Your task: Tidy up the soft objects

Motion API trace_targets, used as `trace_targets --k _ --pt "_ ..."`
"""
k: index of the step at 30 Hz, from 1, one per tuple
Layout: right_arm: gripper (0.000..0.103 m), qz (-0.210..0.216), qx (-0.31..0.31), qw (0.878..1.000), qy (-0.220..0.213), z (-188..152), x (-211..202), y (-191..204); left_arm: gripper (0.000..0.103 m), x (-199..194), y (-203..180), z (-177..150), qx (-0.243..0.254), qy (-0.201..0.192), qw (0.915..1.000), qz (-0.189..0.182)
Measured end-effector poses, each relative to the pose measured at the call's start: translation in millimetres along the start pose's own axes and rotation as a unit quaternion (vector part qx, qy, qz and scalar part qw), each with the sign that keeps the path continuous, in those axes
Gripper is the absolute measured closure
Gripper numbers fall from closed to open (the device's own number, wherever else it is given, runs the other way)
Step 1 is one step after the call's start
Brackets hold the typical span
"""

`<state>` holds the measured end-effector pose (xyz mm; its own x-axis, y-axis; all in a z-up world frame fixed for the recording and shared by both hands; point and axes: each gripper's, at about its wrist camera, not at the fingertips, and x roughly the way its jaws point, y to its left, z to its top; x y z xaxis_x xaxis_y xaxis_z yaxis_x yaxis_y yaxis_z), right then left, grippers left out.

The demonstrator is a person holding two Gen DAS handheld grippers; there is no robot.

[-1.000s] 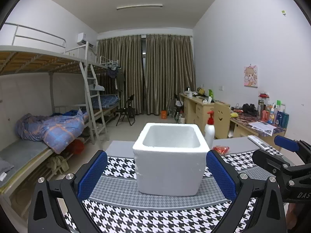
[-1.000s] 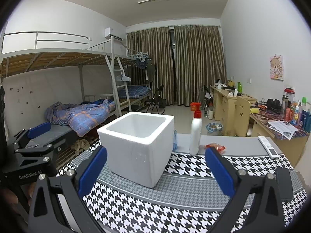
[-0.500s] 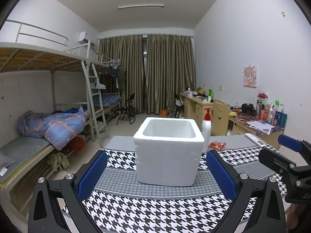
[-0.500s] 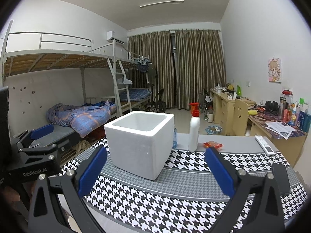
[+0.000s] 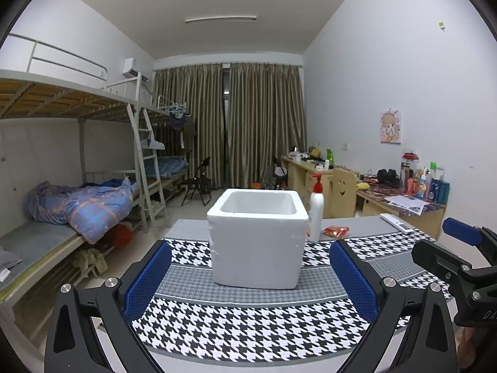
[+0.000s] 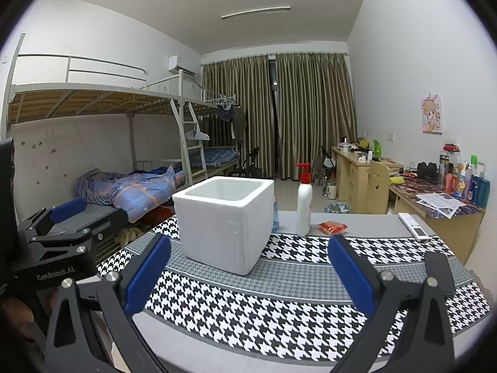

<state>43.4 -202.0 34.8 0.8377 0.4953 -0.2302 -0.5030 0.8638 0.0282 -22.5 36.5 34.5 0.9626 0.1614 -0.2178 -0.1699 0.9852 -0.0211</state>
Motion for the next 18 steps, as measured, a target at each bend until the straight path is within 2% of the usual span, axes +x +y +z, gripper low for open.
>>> trace_targets --k 18 --pt "0.001 -0.004 0.001 1.000 -0.016 -15.7 -21.6 4.9 0.001 -25.4 -3.6 -17.1 0.010 -0.005 0.9999 -0.012"
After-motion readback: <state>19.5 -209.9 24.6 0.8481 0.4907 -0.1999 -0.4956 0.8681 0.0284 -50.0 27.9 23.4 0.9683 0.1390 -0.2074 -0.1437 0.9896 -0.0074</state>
